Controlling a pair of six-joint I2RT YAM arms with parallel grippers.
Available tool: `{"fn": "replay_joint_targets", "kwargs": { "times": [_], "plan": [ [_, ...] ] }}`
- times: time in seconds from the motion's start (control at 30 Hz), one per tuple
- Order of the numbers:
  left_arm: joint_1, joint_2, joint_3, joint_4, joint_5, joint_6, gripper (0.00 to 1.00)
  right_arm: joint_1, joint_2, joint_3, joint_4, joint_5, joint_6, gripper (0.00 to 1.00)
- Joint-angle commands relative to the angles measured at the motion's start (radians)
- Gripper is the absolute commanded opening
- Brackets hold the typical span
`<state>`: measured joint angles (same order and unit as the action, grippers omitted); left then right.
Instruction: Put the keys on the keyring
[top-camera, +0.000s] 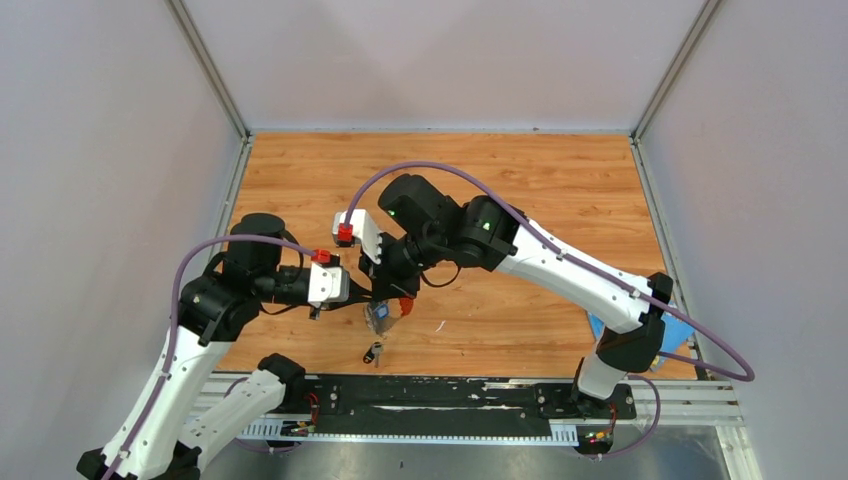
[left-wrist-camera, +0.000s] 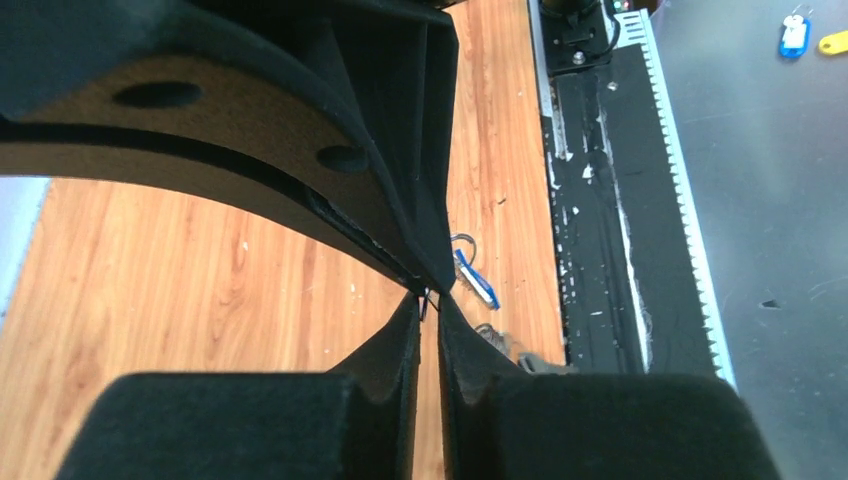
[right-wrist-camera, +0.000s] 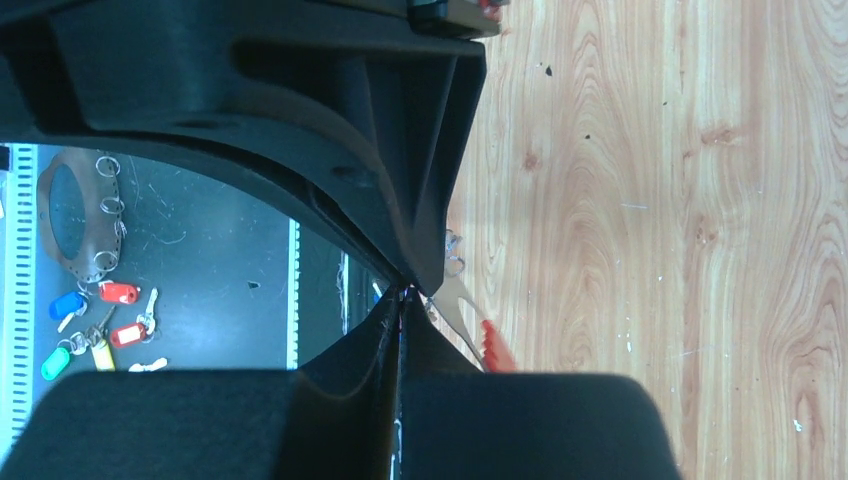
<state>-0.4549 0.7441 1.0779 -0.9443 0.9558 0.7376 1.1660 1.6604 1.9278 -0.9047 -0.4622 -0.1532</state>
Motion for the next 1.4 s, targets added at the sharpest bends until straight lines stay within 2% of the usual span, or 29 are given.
{"fn": "replay_joint_targets", "kwargs": {
  "times": [0.0, 0.27, 0.3, 0.4, 0.47, 0.57, 0.7, 0.9, 1.03, 1.2, 1.23, 1.3, 1.37],
  "plan": [
    [-0.005, -0.008, 0.011, -0.014, -0.009, 0.035, 0.02, 0.023, 0.012, 0.051, -0.017, -0.032, -0.015, 0.0],
    [-0.005, -0.02, -0.004, -0.014, 0.0, 0.06, 0.0, 0.023, 0.006, 0.061, -0.003, -0.05, -0.005, 0.0],
    [-0.005, -0.02, -0.002, -0.014, 0.002, 0.059, 0.0, 0.022, 0.001, 0.058, 0.005, -0.05, 0.001, 0.02],
    [-0.005, -0.018, 0.008, -0.014, -0.001, 0.049, 0.0, 0.012, -0.037, 0.017, 0.06, -0.041, 0.035, 0.18],
    [-0.005, -0.015, 0.012, -0.014, -0.001, 0.035, 0.0, -0.005, -0.085, -0.044, 0.135, -0.029, 0.079, 0.29],
    [-0.005, -0.014, 0.024, -0.015, 0.005, 0.013, 0.0, -0.031, -0.188, -0.177, 0.284, -0.003, 0.143, 0.4],
    [-0.005, -0.01, 0.037, -0.014, 0.017, -0.009, 0.0, -0.064, -0.333, -0.384, 0.474, 0.017, 0.236, 0.42],
    [-0.005, -0.019, 0.043, -0.014, 0.024, -0.011, 0.0, -0.074, -0.428, -0.602, 0.68, 0.004, 0.321, 0.44],
    [-0.005, -0.044, 0.026, -0.014, -0.052, 0.036, 0.0, -0.075, -0.441, -0.783, 0.773, 0.071, 0.284, 0.45],
    [-0.005, -0.066, -0.051, -0.014, -0.191, 0.155, 0.0, -0.086, -0.365, -0.911, 0.864, 0.195, 0.27, 0.5],
    [-0.005, -0.064, -0.062, -0.015, -0.207, 0.165, 0.01, -0.089, -0.337, -0.919, 0.872, 0.221, 0.267, 0.51],
    [-0.004, -0.05, -0.077, -0.014, -0.235, 0.167, 0.21, -0.106, -0.274, -0.92, 0.868, 0.291, 0.27, 0.51],
    [0.002, -0.026, -0.081, -0.015, -0.264, 0.15, 0.34, -0.144, -0.215, -0.924, 0.876, 0.32, 0.304, 0.52]
  ]
}}
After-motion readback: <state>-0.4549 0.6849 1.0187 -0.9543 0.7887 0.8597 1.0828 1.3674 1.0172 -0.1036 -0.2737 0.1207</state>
